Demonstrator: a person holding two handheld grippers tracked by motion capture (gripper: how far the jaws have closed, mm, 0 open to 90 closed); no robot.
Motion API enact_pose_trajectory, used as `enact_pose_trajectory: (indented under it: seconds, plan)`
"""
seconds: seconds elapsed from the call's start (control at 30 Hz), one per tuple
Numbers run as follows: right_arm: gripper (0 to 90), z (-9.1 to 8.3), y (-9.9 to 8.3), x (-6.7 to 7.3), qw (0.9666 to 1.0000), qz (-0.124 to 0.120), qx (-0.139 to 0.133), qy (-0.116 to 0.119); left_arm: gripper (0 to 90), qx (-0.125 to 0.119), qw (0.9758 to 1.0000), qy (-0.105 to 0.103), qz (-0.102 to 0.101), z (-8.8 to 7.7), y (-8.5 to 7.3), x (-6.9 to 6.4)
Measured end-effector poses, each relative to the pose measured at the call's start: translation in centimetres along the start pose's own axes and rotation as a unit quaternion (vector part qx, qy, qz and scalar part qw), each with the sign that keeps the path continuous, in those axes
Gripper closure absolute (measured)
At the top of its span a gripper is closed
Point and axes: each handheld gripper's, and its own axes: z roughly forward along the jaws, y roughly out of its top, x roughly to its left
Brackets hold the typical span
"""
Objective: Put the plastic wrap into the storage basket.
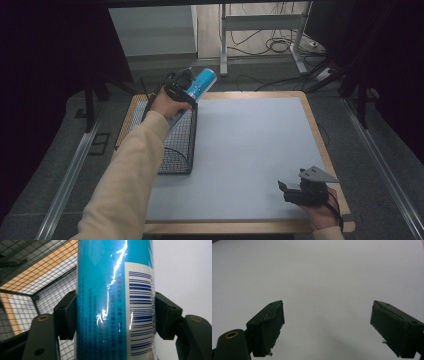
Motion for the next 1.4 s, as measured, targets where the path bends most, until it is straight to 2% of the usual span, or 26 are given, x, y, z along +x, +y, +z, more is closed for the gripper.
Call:
enact_pose_trajectory:
  seconds: [0.17, 0.5, 0.57, 0.67, 0.97, 1.13, 1.33, 1.4]
  plan:
    - [12.3, 0.1, 0.0, -0.1, 1.0000, 0.000, 0.000, -0.001, 31.3, 0.009, 0.9999, 0.005, 0.000, 1.1, -0.5, 0.8]
    - [12.3, 0.0, -0.1, -0.2, 1.0000, 0.002, 0.002, -0.004, 31.4, 0.027, 0.9996, 0.003, -0.005, 3.5, -1.1, 1.4]
    - [12.3, 0.0, -0.1, -0.2, 1.0000, 0.002, 0.002, -0.005, 31.3, 0.024, 0.9997, 0.003, -0.006, 3.8, -1.1, 1.4]
    - [12.3, -0.1, -0.2, -0.3, 1.0000, 0.003, 0.002, -0.006, 31.3, 0.025, 0.9996, 0.008, 0.005, 4.0, -1.1, 1.4]
    - [12.3, -0.2, -0.2, -0.2, 1.0000, 0.002, 0.001, -0.007, 31.3, 0.042, 0.9989, 0.018, 0.012, 5.2, -1.4, 1.3]
    - [12.3, -0.2, -0.2, -0.4, 1.0000, 0.004, 0.001, -0.008, 31.3, 0.050, 0.9986, 0.018, 0.007, 5.9, -1.5, 1.6]
    - [12.3, -0.2, -0.2, -0.3, 1.0000, 0.004, 0.002, -0.007, 31.3, 0.064, 0.9976, 0.024, 0.009, 6.9, -1.8, 1.8]
    - [12.3, -0.2, -0.3, -0.4, 1.0000, 0.004, 0.002, -0.007, 31.2, 0.059, 0.9978, 0.028, 0.009, 7.0, -1.8, 1.8]
